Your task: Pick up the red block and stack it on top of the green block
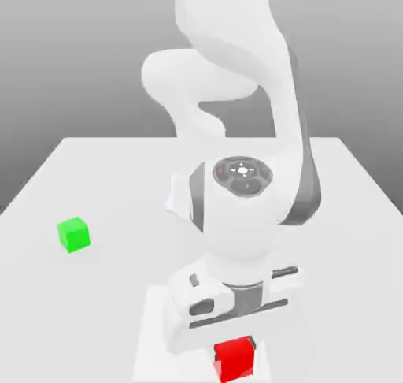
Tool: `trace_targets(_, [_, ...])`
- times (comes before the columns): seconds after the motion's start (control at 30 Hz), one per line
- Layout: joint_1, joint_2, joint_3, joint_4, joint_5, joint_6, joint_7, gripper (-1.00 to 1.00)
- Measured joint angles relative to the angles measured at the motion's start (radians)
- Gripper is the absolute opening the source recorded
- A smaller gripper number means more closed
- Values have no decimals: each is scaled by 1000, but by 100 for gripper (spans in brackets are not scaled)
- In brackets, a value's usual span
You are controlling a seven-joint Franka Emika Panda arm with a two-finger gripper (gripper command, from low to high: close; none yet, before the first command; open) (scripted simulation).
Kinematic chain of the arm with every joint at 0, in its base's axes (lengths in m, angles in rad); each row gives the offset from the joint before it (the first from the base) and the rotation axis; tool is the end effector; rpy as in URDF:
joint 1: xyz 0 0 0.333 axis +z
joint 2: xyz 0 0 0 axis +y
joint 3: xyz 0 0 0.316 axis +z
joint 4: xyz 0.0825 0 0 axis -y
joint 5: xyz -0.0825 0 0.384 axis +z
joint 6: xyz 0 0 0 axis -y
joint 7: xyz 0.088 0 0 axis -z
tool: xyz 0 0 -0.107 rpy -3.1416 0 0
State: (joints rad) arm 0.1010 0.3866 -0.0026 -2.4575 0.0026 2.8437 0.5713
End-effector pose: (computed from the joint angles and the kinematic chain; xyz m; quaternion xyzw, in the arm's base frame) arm 0.4727 0.0464 0.1446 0.9719 -0.2354 -0.0002 0.0002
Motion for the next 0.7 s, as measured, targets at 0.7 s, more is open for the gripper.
trace_targets(0.7, [-632,-606,-354,-398,-273,-193,472,-100])
